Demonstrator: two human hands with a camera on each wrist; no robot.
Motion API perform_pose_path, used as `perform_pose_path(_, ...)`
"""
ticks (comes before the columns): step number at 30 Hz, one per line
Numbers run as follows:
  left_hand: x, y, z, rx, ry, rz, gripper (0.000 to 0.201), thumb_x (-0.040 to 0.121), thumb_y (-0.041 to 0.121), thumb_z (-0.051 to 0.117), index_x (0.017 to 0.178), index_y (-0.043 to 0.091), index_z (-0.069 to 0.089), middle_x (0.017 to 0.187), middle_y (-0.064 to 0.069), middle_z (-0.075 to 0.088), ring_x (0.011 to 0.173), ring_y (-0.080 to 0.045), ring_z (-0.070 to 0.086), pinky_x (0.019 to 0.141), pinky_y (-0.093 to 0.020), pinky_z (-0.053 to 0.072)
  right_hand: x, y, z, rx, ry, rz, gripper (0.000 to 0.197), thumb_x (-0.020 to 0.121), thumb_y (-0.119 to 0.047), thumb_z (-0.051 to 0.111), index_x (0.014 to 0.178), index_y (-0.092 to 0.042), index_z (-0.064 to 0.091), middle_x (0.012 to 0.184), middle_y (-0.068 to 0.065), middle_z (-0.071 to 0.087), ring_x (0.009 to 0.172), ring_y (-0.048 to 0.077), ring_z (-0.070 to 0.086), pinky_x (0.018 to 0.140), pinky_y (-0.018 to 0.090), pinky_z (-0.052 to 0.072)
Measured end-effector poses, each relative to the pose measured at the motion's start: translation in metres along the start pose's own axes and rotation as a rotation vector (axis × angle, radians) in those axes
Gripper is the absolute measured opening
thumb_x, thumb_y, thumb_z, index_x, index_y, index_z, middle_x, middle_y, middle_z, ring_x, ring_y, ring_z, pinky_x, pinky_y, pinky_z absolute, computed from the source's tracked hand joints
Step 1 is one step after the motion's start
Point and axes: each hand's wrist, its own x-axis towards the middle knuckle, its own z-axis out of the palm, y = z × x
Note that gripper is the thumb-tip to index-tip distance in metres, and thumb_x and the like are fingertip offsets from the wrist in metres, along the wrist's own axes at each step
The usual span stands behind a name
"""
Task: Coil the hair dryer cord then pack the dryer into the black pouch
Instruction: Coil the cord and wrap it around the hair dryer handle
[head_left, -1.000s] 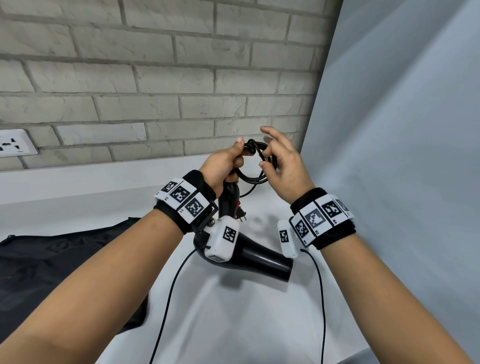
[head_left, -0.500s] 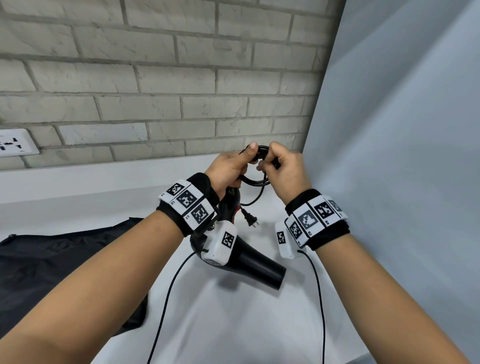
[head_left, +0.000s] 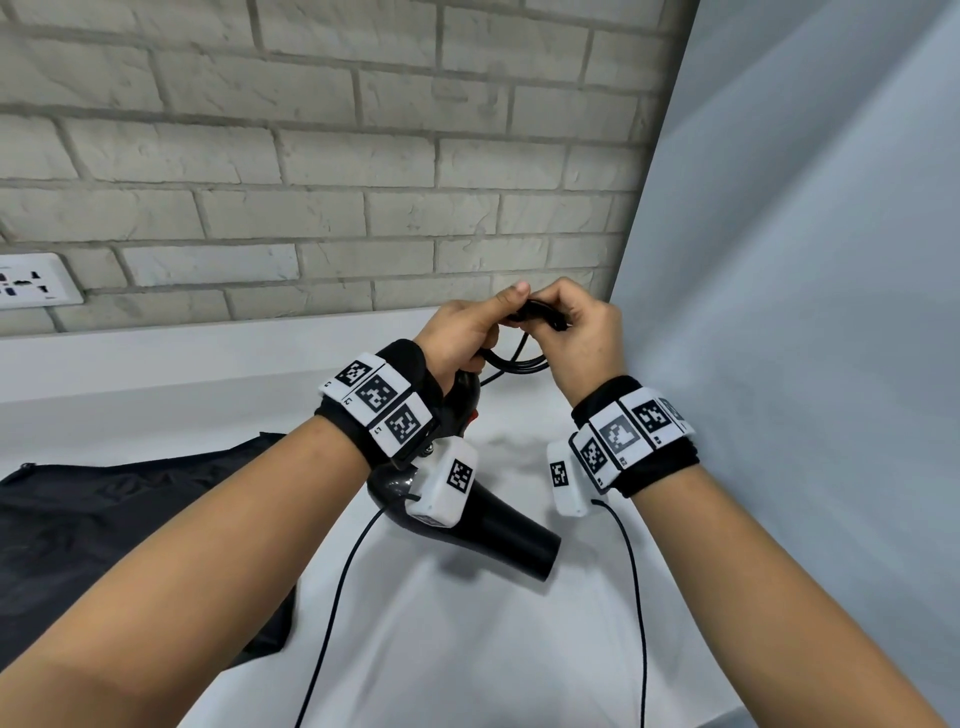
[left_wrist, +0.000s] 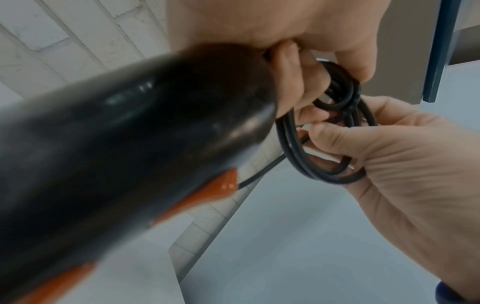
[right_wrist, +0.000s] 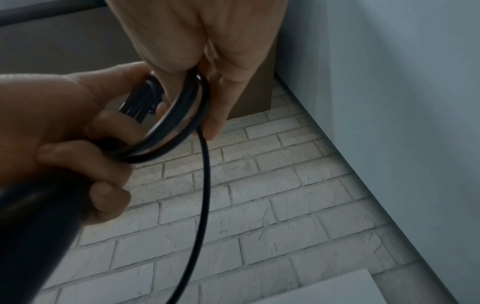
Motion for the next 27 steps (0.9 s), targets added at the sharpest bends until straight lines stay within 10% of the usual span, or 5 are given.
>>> perform_pose_path(5, 0.0, 0.0, -0.002, 0.015, -0.032, -0.009, 0.03, 0.087, 0.039, 0.057, 0.072, 0.014, 0.051, 0.039, 0.013, 0.023, 0.037, -0.004, 0.015, 0.037, -0.017, 0.012, 0.0, 0.005, 0.0, 0.055, -0.014, -0.007, 0.035, 0.075, 0.005, 0.066, 0.063, -0.026, 0.053, 0.07, -0.01, 0.066, 0.074, 0.016, 0.069, 0.076, 0.039, 0.058)
perform_pose_path(13, -0.002, 0.004, -0.008, -0.031, -0.063, 0.016, 0.026, 0.089, 0.029, 0.056, 0.066, 0.019, 0.062, 0.043, 0.012, 0.02, 0.038, -0.005, 0.015, 0.042, -0.02, 0.01, 0.002, 0.017, -0.004, 0.145, -0.348, 0.197, 0.004, 0.082, -0.014, 0.053, 0.084, -0.017, 0.055, 0.071, -0.004, 0.06, 0.065, 0.003, 0.061, 0.073, 0.027, 0.048)
perform_pose_path(17, -0.001, 0.002, -0.01, -0.035, -0.081, 0.018, 0.023, 0.09, 0.027, 0.054, 0.071, 0.016, 0.06, 0.041, 0.013, 0.021, 0.035, -0.005, 0.017, 0.04, -0.018, 0.01, 0.004, 0.016, -0.008, 0.24, -0.446, 0.288, 0.027, 0.074, -0.022, 0.046, 0.093, -0.005, 0.055, 0.073, -0.003, 0.047, 0.061, -0.004, 0.046, 0.063, 0.02, 0.04)
perform_pose_path(21, 0.0, 0.003, -0.016, -0.054, -0.057, 0.019, 0.021, 0.091, 0.025, 0.053, 0.074, 0.013, 0.057, 0.04, 0.014, 0.021, 0.034, -0.005, 0.017, 0.04, -0.018, 0.01, 0.008, 0.013, -0.013, 0.555, -0.46, 0.513, 0.038, 0.083, -0.029, 0.032, 0.079, -0.023, 0.069, 0.07, -0.009, 0.069, 0.07, 0.005, 0.052, 0.055, 0.021, 0.036)
perform_pose_path(27, -0.001, 0.007, -0.023, -0.05, -0.093, 0.021, 0.024, 0.091, 0.024, 0.051, 0.071, 0.012, 0.054, 0.038, 0.014, 0.022, 0.032, -0.003, 0.016, 0.039, -0.018, 0.009, 0.007, 0.018, -0.012, 0.38, -0.544, 0.501, 0.024, 0.089, -0.001, 0.046, 0.072, -0.013, 0.057, 0.062, -0.004, 0.051, 0.048, 0.004, 0.041, 0.05, 0.017, 0.035)
